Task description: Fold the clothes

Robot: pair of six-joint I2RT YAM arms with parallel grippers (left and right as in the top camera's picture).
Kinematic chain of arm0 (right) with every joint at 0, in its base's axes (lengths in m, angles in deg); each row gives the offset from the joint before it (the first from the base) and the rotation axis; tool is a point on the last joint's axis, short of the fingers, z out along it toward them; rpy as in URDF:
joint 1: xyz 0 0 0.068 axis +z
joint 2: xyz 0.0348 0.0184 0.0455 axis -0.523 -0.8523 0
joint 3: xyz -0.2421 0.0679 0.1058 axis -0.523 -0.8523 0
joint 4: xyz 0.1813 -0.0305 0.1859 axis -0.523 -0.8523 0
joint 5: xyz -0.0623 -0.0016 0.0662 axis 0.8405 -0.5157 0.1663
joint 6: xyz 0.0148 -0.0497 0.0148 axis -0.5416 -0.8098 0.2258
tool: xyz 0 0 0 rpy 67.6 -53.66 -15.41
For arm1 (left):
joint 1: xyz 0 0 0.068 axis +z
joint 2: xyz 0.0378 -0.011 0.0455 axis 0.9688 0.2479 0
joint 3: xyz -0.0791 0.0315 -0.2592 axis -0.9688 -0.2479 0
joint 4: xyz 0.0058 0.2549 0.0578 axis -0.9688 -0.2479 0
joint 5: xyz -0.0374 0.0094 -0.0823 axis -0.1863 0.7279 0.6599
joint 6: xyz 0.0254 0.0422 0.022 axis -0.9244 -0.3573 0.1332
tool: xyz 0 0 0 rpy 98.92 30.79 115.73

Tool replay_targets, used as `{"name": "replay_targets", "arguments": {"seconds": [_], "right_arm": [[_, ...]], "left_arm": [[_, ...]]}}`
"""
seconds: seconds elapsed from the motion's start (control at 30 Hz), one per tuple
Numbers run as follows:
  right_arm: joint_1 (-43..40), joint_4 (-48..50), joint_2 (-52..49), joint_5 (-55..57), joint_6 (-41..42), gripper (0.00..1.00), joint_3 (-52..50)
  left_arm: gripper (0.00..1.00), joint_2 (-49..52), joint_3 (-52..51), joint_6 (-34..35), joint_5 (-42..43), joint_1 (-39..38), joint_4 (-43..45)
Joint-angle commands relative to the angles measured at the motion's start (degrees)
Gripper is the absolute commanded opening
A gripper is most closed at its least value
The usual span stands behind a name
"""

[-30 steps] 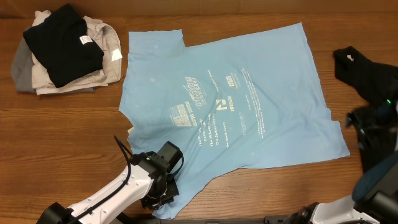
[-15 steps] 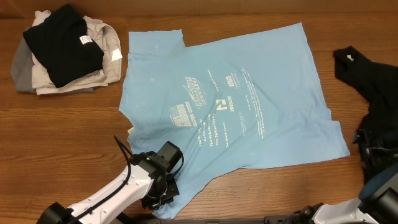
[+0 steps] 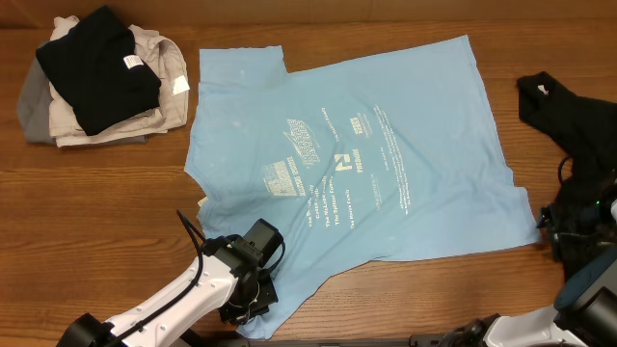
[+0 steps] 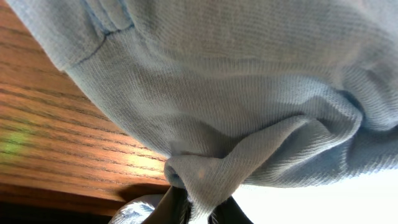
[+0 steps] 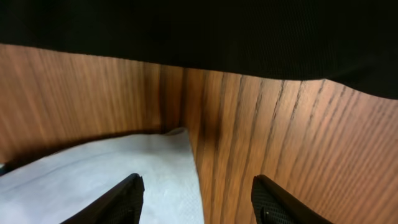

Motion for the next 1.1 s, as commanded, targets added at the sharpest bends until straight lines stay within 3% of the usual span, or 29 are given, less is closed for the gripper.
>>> {"name": "replay_targets", "arguments": {"seconds": [0.0, 0.33, 0.87, 0.97, 1.07], "right_arm": [[0.3, 1.4, 0.7, 1.0, 0.5, 0.59, -2.4], [0.3, 4.8, 0.7, 1.0, 0.5, 0.51, -4.6], [3.3, 9.2, 0.6, 3.0, 0.5, 0.50, -6.8], [3.3, 8.9, 0.5, 3.8, 0.5, 0.40, -6.8], [3.3, 8.7, 0.0, 3.8, 0.5, 0.37, -6.8]], "left_arm": [[0.13, 1.2, -2.1, -0.1, -0.4, 0.0, 1.6], [0.13, 1.2, -2.1, -0.1, 0.0, 0.0, 1.5], [0.13, 1.2, -2.1, -0.5, 0.0, 0.0, 1.3], [0.09, 1.2, -2.1, -0.5, 0.0, 0.0, 1.3], [0.04, 1.2, -2.1, -0.5, 0.0, 0.0, 1.3]]}}
